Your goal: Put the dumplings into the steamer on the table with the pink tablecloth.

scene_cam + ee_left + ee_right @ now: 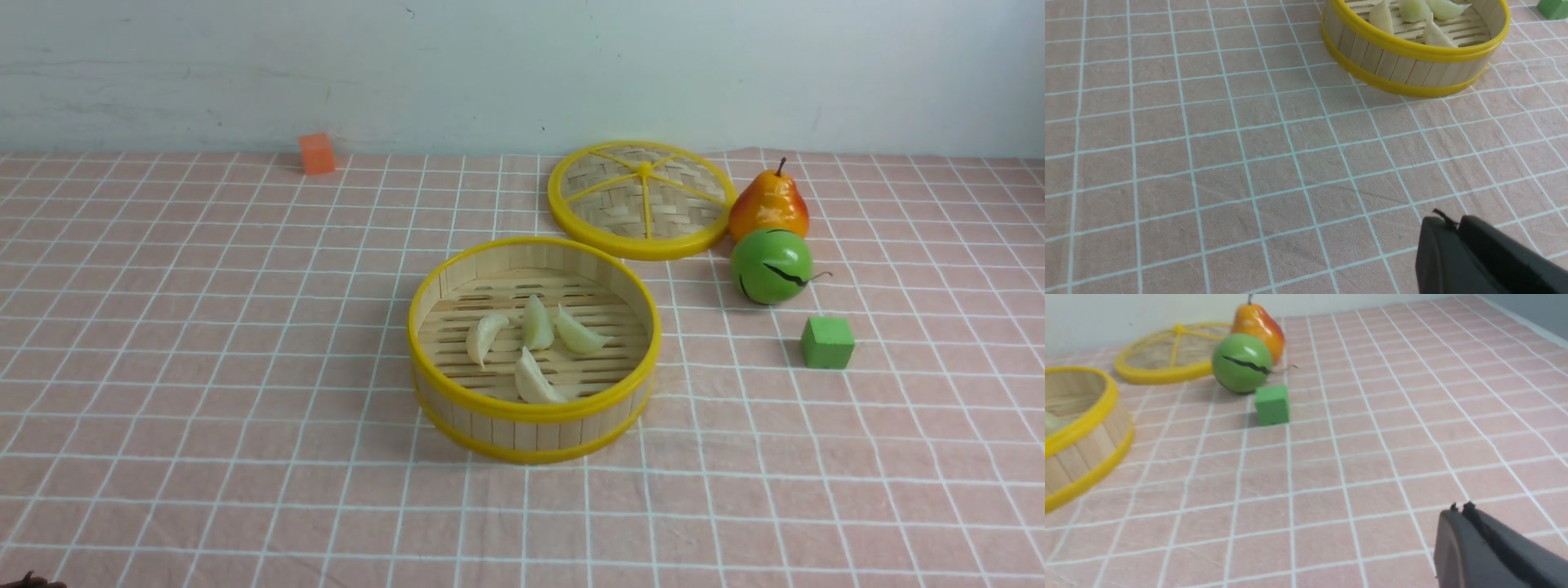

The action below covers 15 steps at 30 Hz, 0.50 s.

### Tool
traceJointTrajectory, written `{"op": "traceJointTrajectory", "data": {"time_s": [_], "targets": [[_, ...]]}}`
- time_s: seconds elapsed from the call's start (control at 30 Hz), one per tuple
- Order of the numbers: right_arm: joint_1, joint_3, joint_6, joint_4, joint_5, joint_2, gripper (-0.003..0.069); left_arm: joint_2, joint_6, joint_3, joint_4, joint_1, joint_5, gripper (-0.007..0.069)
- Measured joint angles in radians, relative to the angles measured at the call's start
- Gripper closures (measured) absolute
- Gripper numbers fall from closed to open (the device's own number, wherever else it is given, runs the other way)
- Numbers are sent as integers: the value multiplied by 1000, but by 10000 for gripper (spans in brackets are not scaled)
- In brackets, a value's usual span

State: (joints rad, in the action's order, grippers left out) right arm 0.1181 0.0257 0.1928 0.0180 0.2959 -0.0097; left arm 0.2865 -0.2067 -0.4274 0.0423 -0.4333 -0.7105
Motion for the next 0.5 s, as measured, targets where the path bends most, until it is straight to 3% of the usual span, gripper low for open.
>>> {"op": "traceJointTrajectory", "data": {"time_s": [0.5], "targets": [[-15,-11,2,0,95,0,680,0,0,0,0,0,-3,568]]}}
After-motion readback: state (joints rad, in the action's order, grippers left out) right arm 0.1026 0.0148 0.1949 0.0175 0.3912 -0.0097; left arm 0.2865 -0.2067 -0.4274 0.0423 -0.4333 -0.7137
